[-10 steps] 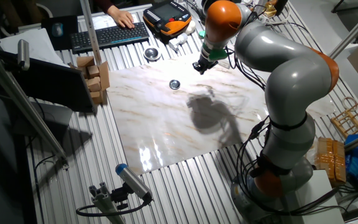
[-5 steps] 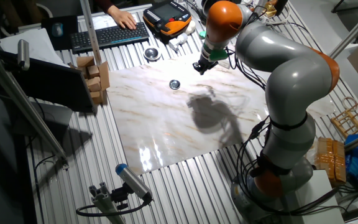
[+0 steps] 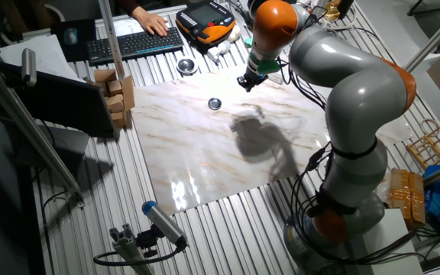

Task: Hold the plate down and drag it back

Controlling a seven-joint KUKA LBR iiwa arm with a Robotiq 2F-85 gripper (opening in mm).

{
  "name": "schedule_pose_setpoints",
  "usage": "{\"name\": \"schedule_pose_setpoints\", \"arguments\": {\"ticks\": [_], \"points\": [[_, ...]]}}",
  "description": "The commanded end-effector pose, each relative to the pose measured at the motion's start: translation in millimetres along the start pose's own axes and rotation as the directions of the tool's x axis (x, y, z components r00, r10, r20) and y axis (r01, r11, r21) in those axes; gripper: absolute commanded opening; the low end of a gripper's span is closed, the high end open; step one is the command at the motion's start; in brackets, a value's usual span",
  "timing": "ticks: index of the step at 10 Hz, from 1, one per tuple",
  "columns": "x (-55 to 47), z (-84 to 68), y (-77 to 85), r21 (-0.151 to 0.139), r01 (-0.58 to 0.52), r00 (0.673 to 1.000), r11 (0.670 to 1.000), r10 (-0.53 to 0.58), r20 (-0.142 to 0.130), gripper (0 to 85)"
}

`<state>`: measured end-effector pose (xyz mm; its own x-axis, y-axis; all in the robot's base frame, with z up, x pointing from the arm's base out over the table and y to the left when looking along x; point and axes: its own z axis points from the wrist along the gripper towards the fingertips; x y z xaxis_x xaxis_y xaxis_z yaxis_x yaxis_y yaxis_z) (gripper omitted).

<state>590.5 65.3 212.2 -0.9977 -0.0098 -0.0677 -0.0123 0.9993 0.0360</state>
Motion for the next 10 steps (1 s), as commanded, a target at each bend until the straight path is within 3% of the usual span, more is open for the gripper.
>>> {"name": "schedule_pose_setpoints", "arguments": {"ticks": [1,6,10], "points": [[0.4,-1.3,-2.2,0.006,0.019,1.000,1.000,-0.019,0.003,0.0],[3.1,-2.7,-3.4,0.007,-0.019,1.000,1.000,0.019,0.022,0.0],[3.6,-1.7,-4.3,0.002,-0.034,0.999,0.999,0.034,0.017,0.0]]}}
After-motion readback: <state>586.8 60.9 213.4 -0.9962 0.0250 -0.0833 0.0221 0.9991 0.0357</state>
